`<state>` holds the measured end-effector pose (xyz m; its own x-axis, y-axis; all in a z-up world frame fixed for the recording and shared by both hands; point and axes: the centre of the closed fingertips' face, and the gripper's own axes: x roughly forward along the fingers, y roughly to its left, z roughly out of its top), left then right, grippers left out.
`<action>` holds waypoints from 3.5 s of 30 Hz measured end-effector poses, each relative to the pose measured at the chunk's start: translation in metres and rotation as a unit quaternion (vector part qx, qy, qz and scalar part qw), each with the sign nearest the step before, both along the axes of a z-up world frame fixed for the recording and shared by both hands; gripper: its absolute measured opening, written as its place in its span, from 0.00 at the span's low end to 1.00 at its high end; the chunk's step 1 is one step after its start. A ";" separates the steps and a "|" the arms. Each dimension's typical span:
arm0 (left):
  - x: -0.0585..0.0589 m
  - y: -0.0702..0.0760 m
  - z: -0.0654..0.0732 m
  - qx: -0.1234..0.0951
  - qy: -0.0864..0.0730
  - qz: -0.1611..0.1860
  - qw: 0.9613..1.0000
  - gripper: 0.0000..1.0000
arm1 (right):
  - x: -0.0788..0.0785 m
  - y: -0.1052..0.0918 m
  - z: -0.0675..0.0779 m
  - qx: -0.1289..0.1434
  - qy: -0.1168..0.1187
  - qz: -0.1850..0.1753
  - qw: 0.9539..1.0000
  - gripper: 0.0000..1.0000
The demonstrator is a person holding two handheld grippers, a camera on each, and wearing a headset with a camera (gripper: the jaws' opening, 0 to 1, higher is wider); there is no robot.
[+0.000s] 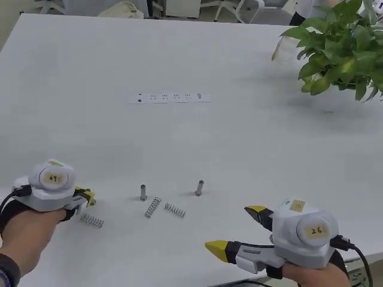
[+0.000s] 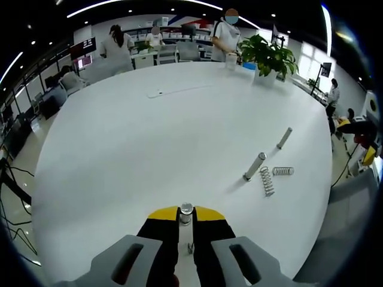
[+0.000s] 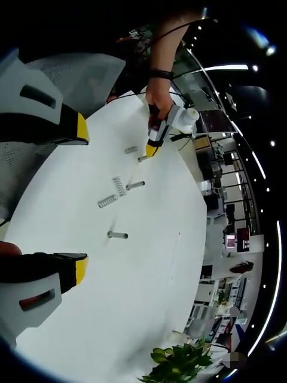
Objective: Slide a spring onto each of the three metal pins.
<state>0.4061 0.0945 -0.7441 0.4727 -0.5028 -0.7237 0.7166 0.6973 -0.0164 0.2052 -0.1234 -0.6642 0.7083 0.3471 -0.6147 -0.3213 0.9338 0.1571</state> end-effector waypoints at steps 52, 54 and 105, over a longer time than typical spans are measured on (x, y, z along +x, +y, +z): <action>-0.049 0.039 -0.008 0.014 0.023 -0.013 1.000 0.19 | 0.003 0.004 -0.002 0.005 -0.002 0.009 1.000 0.73; -0.051 0.041 -0.006 0.011 0.022 -0.010 1.000 0.20 | 0.002 0.005 -0.003 0.005 -0.001 0.009 1.000 0.73; -0.067 0.058 0.014 0.034 -0.015 -0.108 0.993 0.38 | -0.002 0.010 -0.006 0.003 0.006 0.026 1.000 0.73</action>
